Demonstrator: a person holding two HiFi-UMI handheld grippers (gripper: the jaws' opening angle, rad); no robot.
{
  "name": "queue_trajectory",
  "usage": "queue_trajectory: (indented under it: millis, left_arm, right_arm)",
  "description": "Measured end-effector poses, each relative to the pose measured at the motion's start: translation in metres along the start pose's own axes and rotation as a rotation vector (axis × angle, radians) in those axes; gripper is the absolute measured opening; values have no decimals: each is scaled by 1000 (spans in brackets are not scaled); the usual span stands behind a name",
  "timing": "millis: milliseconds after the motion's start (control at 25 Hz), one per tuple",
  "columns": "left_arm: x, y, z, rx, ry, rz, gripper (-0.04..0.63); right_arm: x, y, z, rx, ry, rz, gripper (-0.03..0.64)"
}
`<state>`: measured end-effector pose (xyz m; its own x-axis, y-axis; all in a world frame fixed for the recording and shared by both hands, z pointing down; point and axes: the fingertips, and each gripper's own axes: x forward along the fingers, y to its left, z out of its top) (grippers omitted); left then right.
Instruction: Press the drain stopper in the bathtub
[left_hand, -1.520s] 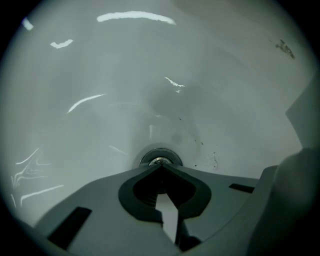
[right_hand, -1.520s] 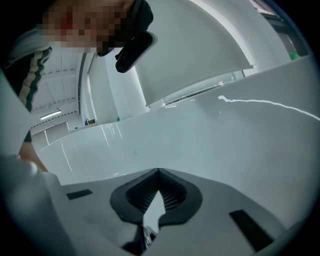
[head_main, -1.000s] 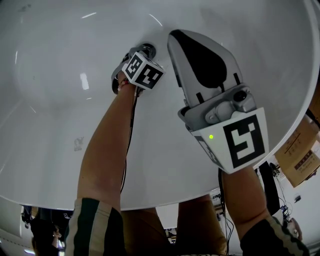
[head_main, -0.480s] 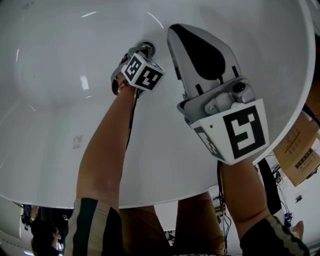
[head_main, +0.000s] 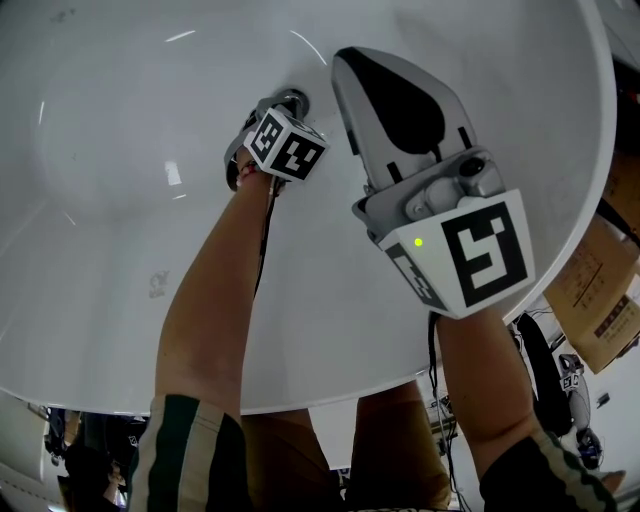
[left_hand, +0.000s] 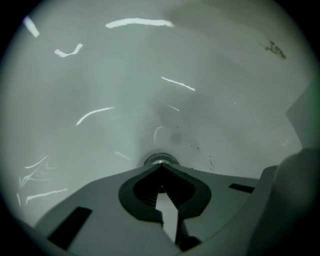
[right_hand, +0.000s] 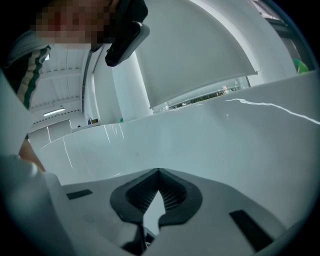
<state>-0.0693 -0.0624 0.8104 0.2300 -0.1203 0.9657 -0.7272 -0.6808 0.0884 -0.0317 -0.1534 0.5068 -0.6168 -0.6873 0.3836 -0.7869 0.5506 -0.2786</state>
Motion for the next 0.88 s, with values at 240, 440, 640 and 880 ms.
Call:
queue_trajectory:
  millis: [240, 440, 640, 880]
  left_arm:
    - [-13, 1, 3, -2, -5, -1, 8]
    - [-42, 6, 11, 6, -17, 16, 8]
    - [-78, 5, 27, 24, -43, 39, 8]
    - [-128, -10, 44, 14, -87, 37, 8]
  right_arm:
    - [-11, 1, 8, -28, 8, 8, 11]
    - [-28, 3, 37, -51, -18, 7, 11]
    - [-45, 14, 67, -60, -39, 10, 11]
    - [-73, 31, 104, -54, -70, 10, 11]
